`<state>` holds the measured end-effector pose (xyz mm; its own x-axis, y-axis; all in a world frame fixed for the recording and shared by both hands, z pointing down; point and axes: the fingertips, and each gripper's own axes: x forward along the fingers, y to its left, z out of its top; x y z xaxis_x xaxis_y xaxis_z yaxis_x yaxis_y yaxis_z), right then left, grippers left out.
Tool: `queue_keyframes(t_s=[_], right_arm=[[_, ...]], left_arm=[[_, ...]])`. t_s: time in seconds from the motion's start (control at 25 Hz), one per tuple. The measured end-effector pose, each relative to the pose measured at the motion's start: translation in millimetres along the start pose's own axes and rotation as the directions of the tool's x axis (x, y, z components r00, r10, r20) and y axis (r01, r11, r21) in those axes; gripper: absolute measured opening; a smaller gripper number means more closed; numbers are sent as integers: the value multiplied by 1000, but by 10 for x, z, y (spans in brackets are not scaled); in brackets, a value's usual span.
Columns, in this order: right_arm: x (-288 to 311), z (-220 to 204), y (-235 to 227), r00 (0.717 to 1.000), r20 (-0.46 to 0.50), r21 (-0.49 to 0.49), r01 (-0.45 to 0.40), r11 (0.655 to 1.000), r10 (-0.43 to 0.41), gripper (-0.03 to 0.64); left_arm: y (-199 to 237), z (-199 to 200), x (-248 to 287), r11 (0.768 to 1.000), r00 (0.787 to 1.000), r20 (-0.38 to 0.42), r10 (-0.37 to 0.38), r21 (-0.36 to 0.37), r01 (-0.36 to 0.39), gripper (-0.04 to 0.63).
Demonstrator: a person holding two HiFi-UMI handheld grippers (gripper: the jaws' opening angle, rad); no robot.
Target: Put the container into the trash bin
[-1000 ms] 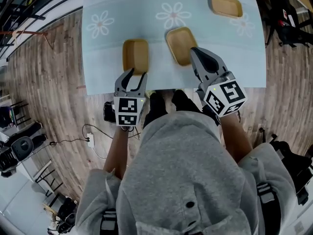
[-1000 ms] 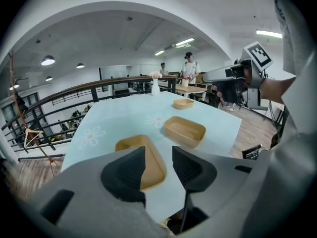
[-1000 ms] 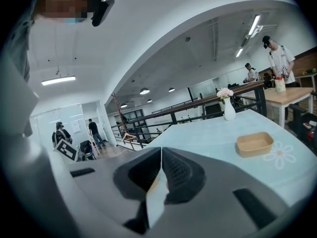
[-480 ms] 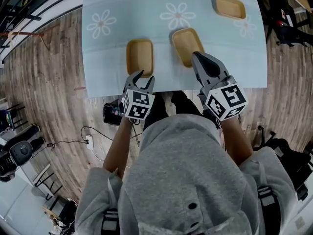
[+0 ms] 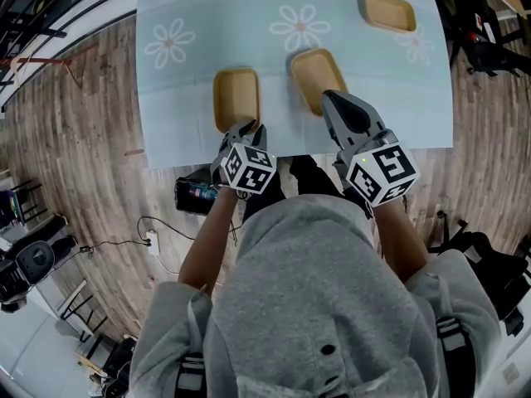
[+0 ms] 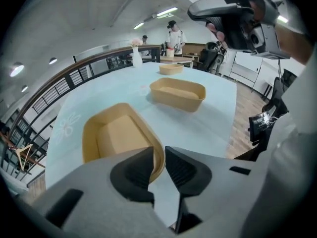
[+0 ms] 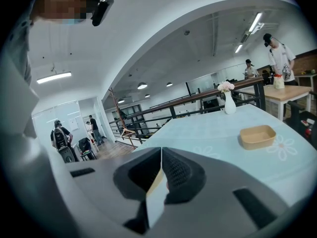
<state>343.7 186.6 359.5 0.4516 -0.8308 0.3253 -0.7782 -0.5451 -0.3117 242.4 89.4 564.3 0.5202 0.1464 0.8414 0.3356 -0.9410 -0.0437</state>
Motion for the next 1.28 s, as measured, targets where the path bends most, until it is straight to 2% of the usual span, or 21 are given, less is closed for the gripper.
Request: queue_keyframes(t_s=[0.24, 0.52, 0.68, 0.8, 1.08, 1.2, 1.28], right_arm=[[53, 55, 15, 1000, 9, -7, -10, 1000, 10, 29], [57, 97, -2, 1000, 13, -28, -19, 999, 20, 29], [69, 78, 47, 999, 5, -29, -37, 999, 37, 29], [168, 62, 157, 997, -4, -42, -77, 996, 77, 29], [468, -4, 603, 980, -51, -73, -198, 977, 195, 29], [640, -38, 861, 964, -76, -84, -263, 961, 257, 29], [769, -56, 1064, 947, -99, -93, -314, 945, 305, 29]], left_arm=[[32, 28, -5, 1000, 1000, 1, 4, 0, -4, 47], [185, 152, -207, 996, 994, 64, 89, -12, -89, 34], [281, 228, -376, 989, 983, 105, 149, -9, -149, 32], [400, 226, -490, 981, 973, 123, 194, -39, -190, 32], [711, -97, -804, 949, 952, 103, 289, -163, -271, 32], [874, -361, -972, 921, 936, 74, 344, -222, -320, 32], [983, -566, -1100, 894, 924, 48, 380, -275, -354, 32]])
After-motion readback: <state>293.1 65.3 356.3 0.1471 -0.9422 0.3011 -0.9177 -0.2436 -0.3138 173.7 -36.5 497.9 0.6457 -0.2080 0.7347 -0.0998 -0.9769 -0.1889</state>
